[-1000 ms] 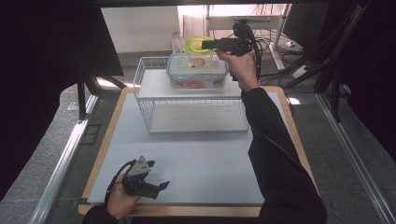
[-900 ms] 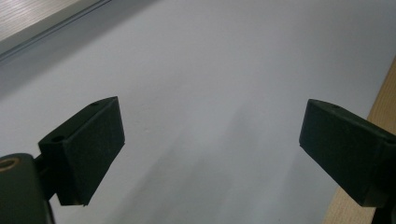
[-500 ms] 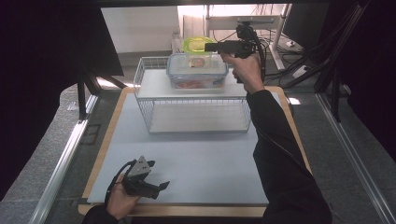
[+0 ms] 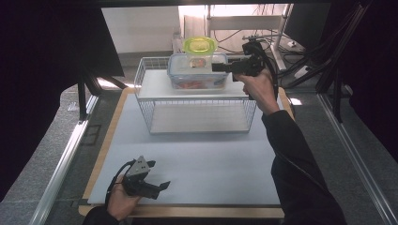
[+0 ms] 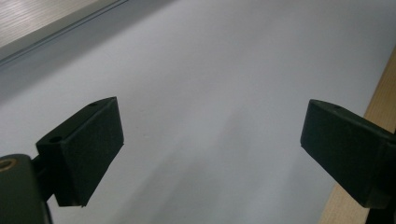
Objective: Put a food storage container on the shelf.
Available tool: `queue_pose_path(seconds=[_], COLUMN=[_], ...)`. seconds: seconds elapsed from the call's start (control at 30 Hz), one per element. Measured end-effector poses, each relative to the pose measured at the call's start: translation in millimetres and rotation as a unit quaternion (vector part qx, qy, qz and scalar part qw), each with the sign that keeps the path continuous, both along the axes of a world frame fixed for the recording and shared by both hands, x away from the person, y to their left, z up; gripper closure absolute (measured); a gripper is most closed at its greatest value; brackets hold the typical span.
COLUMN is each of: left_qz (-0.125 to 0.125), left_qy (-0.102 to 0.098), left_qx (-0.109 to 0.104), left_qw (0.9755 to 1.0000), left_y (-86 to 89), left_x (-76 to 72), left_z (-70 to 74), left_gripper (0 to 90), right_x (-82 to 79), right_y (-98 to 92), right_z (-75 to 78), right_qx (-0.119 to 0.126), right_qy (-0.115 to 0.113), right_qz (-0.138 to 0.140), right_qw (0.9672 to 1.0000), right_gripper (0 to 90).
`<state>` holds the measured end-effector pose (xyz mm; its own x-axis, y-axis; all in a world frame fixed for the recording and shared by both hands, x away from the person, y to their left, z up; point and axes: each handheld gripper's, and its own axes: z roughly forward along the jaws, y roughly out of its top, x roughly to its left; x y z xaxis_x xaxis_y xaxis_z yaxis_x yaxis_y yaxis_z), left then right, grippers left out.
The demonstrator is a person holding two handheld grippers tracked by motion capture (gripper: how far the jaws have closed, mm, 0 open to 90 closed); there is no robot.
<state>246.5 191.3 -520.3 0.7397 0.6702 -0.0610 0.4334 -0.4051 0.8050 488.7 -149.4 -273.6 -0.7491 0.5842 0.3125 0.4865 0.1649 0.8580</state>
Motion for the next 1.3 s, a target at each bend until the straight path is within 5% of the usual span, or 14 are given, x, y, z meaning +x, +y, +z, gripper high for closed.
queue_pose_path(seconds=[0.47, 1.3], left_qz=[0.004, -0.001], left_qy=[-0.005, -0.015], left_qx=[-0.002, 0.007], left_qw=[1.0000, 0.9999], left_y=[0.5, -0.6], left_x=[-0.3, -1.0], left_z=[0.2, -0.3], left_gripper=[3.1, 2.5], right_x=[-48.9, -100.6], right_y=[-16.6, -32.4], right_z=[-25.7, -73.9], right_qx=[-0.060, -0.095], right_qy=[-0.057, -0.095], right_qz=[-0.004, 0.024], right_qw=[0.9966, 0.9907], right_gripper=[1.3, 0.0])
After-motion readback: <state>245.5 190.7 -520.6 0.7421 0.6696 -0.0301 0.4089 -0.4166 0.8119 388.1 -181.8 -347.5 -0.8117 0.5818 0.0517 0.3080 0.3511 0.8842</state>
